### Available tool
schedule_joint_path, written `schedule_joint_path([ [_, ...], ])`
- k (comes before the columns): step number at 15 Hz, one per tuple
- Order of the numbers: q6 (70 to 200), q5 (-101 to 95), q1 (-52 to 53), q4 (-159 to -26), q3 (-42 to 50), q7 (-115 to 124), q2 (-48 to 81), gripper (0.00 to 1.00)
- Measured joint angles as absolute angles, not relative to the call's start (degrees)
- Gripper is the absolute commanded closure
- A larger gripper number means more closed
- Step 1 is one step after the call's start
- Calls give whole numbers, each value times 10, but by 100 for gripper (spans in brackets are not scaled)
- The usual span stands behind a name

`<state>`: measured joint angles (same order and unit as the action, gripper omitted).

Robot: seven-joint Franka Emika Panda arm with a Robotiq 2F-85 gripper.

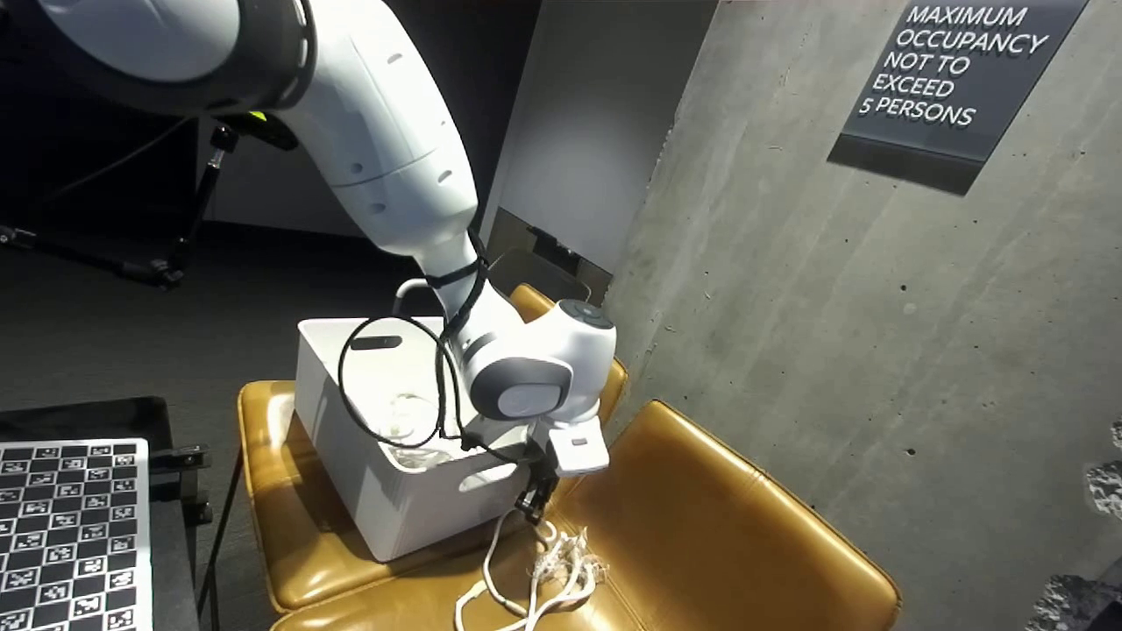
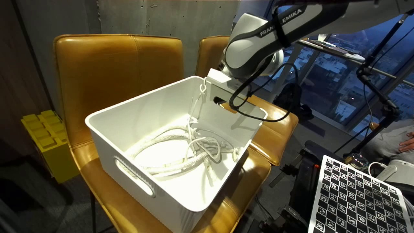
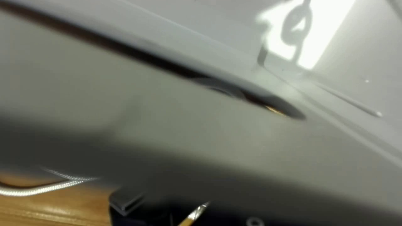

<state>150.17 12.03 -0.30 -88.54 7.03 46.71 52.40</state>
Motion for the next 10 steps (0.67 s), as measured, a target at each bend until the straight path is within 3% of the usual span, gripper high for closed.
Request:
schedule_joint_path([
  [10, 1575, 120, -8, -1167, 62, 230, 230, 99],
])
